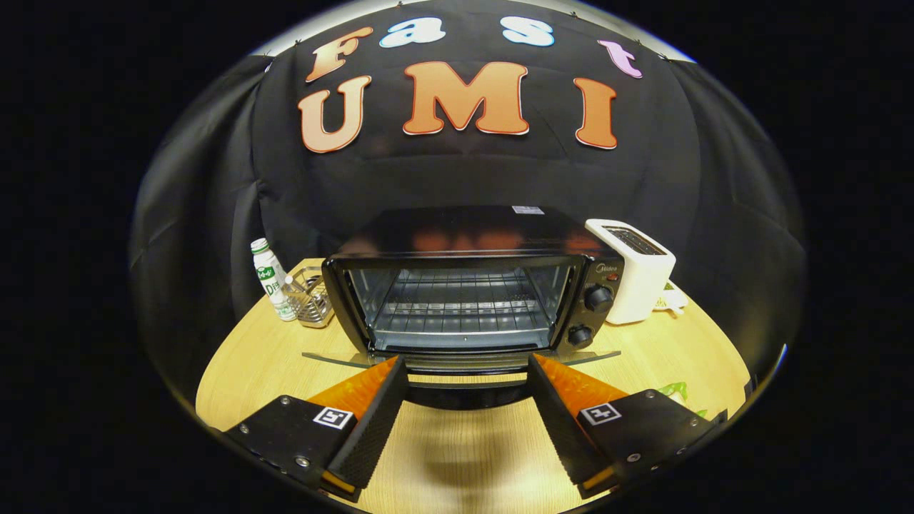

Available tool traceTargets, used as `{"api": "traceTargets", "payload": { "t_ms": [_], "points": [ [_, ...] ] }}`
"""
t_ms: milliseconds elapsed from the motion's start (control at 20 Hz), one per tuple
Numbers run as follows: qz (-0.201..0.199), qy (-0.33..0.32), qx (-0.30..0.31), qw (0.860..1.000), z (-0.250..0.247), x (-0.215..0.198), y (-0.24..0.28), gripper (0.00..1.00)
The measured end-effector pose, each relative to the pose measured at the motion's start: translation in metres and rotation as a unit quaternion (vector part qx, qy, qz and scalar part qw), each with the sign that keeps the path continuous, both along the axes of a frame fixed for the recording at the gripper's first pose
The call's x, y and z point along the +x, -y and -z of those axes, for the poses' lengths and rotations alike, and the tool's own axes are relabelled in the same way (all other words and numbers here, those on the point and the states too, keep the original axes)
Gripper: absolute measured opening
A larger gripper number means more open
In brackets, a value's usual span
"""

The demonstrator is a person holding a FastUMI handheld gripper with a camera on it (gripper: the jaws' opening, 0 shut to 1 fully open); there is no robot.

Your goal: Open the toaster oven, put the food inside, and close the toaster oven door.

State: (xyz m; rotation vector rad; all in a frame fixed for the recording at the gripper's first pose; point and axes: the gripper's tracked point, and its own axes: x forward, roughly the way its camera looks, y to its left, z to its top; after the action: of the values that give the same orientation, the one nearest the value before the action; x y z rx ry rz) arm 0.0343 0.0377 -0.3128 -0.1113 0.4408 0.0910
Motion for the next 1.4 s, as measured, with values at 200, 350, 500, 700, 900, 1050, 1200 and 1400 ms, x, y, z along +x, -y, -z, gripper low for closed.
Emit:
{"api": "traceTargets", "payload": {
  "t_ms": [200, 350, 500, 700, 900, 1050, 1200, 1400],
  "points": [
    [-0.001, -0.025, -0.008, 1.000, 0.028, -0.025, 0.007, 1.00],
    [0.001, -0.044, -0.008, 0.999, 0.051, -0.037, 0.013, 0.99],
    [0.003, -0.070, -0.014, 0.997, 0.074, -0.047, 0.019, 0.99],
    [0.010, -0.095, -0.011, 0.995, 0.102, -0.053, 0.022, 0.99],
    [0.015, -0.108, -0.007, 0.994, 0.119, -0.055, 0.023, 0.99],
    [0.003, -0.120, -0.029, 0.992, 0.127, -0.061, 0.024, 0.99],
    [0.002, -0.116, -0.023, 0.993, 0.118, -0.063, 0.028, 0.99],
    [-0.002, -0.091, 0.027, 0.996, 0.079, -0.051, 0.030, 0.99]
  ]
}}
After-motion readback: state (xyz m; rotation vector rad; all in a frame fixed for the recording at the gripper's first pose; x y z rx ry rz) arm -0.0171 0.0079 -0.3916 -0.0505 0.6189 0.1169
